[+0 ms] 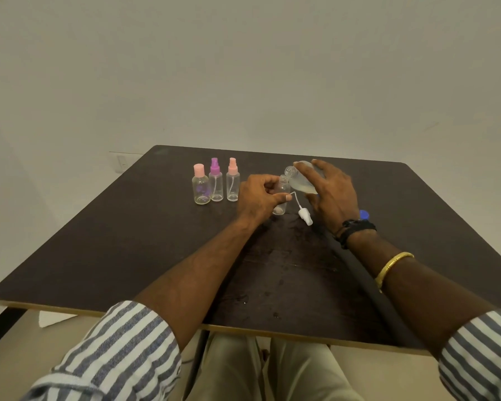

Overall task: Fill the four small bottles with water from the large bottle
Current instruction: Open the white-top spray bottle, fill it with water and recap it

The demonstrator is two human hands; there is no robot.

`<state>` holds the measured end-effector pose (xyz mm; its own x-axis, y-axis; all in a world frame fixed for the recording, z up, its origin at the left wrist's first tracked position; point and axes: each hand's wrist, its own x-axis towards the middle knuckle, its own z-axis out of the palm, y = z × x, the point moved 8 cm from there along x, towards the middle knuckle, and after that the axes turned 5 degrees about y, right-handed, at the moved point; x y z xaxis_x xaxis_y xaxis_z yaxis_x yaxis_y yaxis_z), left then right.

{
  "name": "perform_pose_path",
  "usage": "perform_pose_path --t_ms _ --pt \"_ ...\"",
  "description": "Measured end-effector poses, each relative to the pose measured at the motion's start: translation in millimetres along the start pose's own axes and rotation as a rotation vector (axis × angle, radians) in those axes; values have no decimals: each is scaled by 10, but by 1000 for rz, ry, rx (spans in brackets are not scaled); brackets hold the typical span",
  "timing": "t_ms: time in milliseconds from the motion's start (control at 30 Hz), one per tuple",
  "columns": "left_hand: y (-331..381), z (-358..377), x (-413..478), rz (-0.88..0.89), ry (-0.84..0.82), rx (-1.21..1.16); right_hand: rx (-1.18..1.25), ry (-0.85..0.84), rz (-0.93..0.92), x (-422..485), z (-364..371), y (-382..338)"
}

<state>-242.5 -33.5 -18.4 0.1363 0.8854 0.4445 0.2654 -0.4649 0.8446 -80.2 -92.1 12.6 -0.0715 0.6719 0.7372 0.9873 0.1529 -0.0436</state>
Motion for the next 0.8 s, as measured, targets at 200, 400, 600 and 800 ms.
perform_pose_path --t_ms 200,400,600,800 --pt "-22 -7 3 2 0 14 -50 -18 -25 -4 4 -3" --pt "-33 -12 2 -3 3 11 -80 -1 -39 0 -56 -29" --pt "-61 4 8 -9 2 55 -118 -8 -52 -1 -74 -46" --pt "-43 3 4 -8 -2 45 -144 -12 -58 14 -80 -44"
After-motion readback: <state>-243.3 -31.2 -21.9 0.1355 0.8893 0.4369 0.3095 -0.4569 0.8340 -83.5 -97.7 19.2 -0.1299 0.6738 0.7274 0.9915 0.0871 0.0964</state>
